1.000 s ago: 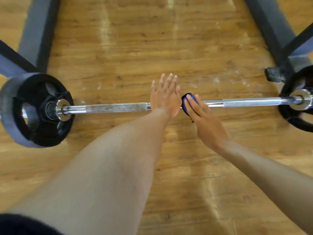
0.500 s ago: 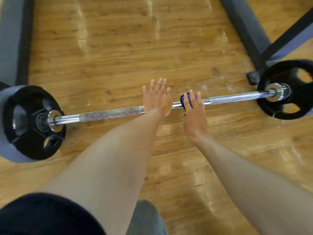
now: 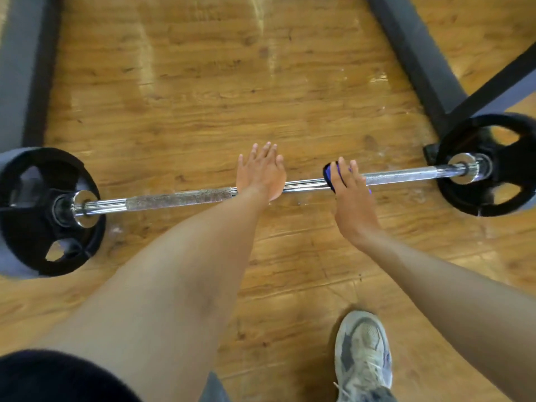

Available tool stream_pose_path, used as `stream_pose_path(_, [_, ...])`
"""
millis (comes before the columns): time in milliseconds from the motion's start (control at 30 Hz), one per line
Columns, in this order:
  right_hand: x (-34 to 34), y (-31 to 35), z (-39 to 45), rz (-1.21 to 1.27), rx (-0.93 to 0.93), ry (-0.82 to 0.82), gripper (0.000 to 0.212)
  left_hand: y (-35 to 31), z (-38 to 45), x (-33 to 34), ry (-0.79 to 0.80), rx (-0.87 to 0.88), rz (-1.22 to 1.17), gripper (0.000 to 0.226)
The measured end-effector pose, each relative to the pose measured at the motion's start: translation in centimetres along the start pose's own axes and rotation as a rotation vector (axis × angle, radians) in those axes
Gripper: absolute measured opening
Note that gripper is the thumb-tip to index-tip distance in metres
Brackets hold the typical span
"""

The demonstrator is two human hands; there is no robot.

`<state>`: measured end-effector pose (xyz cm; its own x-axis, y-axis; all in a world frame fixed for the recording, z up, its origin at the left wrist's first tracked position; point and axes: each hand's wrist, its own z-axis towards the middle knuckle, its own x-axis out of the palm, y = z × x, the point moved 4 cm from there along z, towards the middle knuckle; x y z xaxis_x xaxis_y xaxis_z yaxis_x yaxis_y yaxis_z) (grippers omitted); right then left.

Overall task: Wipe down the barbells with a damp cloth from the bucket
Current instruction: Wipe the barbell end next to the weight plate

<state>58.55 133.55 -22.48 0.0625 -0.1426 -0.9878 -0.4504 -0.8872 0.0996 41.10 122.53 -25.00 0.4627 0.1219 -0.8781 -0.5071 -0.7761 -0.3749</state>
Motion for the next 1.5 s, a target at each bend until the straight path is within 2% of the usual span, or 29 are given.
stream_pose_path(33, [-0.1,-0.5,0.3,0.003,0.098,-0.025,0.082,0.1,0.2,0.0,-0.001,0.001,0.000,0.056])
stream_pose_path(67, [-0.1,-0.3,0.5,-0.004,0.093,-0.043,0.085,0.1,0.5,0.0,-0.001,0.004,0.000,0.056])
stream_pose_path(167, [0.6,0.1,-0.1,-0.067,-0.187,-0.062,0.089,0.1,1.1,0.0,0.001,-0.001,0.009,0.056])
stream_pose_path(200, [0.4,-0.7,0.0,-0.077,-0.204,-0.059,0.089,0.2,1.3,-0.1,-0.005,-0.001,0.015,0.057])
stream_pose_path(300, [-0.8,-4.0,0.4,-0.002,0.122,-0.023,0.088,0.2,1.6,-0.2,-0.001,0.010,0.027,0.057])
stream_pose_path(333, [-0.9,-4.1,0.3,-0.020,0.162,-0.025,0.088,0.3,1.6,-0.1,-0.004,0.011,0.035,0.057])
stream_pose_path(500, [-0.7,-4.9,-0.3,-0.099,-0.116,0.004,0.094,0.3,1.5,0.0,-0.015,-0.002,0.044,0.057])
stream_pose_path(600, [-1.1,-6.4,-0.3,-0.092,-0.002,0.052,0.091,0.3,1.3,0.1,-0.022,0.000,0.042,0.056])
stream_pose_path(767, [-3.0,-6.6,-1.2,-0.132,-0.215,0.210,0.094,0.3,0.6,0.3,-0.033,0.010,0.053,0.057])
stream_pose_path(867, [-5.4,-8.5,-0.7,-0.143,-0.156,0.301,0.091,0.1,0.0,0.3,-0.044,0.011,0.058,0.058])
stream_pose_path(967, [-4.3,-7.6,-1.0,-0.089,0.003,0.282,0.089,0.0,-0.6,0.4,-0.050,0.005,0.063,0.057])
stream_pose_path(1067, [-2.4,-6.5,-1.9,-0.003,0.083,0.179,0.086,-0.3,-1.3,0.4,-0.069,0.012,0.092,0.056])
stream_pose_path(1267, [-1.0,-7.6,-3.8,0.006,0.033,0.002,0.090,0.0,-2.3,1.1,-0.108,0.007,0.148,0.061])
stream_pose_path(1400, [-1.1,-8.5,-4.5,0.032,0.272,-0.035,0.083,-0.1,-3.4,1.8,-0.143,0.018,0.148,0.079])
stream_pose_path(1500, [0.0,-6.2,-5.8,0.039,0.068,-0.026,0.088,-0.3,-4.6,1.9,-0.172,0.028,0.199,0.076])
